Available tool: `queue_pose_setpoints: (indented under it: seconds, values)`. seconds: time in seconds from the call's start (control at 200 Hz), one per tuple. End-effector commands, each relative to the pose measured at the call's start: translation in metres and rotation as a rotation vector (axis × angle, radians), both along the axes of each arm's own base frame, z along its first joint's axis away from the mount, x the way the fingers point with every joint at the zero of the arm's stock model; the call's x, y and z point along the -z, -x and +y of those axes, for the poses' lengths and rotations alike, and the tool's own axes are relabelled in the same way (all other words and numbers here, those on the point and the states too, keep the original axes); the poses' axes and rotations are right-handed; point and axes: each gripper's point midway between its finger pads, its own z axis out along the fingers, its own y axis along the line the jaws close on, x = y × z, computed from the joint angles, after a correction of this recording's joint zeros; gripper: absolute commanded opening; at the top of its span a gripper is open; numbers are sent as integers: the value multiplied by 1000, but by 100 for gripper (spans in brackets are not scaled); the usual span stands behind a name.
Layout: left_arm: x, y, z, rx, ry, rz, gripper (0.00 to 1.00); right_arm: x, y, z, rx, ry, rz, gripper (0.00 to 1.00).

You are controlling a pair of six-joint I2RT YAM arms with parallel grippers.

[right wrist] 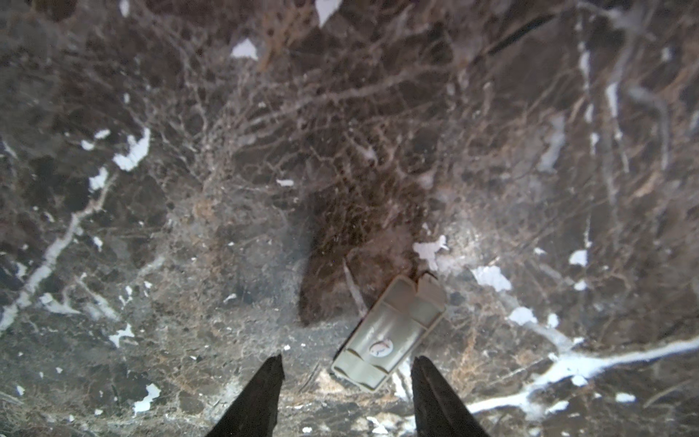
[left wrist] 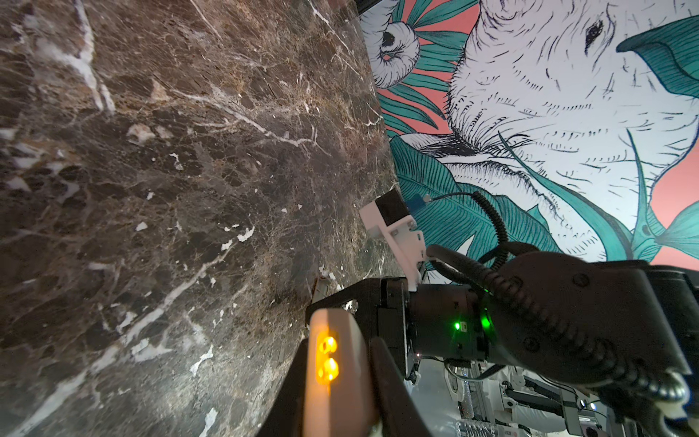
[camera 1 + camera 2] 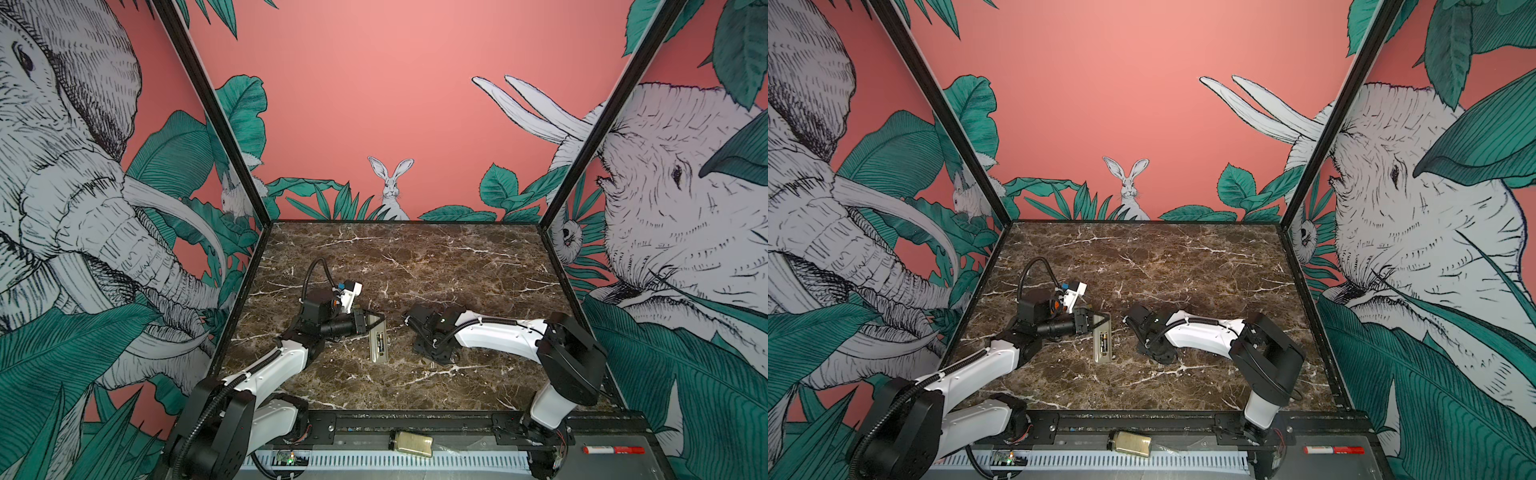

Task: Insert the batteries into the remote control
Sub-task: 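Move the right gripper over the grey battery cover on the table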

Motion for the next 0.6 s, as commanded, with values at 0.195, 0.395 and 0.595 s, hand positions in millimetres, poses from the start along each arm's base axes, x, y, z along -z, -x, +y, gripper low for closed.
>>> queue_pose_setpoints:
  seconds: [0.195,0.395,0.595]
  values:
    - [-7,1,0,8,22,-27,0,9,-4,-7,116,19,14,53]
    - [-6,1,1,6,22,-27,0,16,-2,-10,126,20,25,53]
    - [-6,1,1,5,23,-27,0,19,1,-14,135,26,33,52]
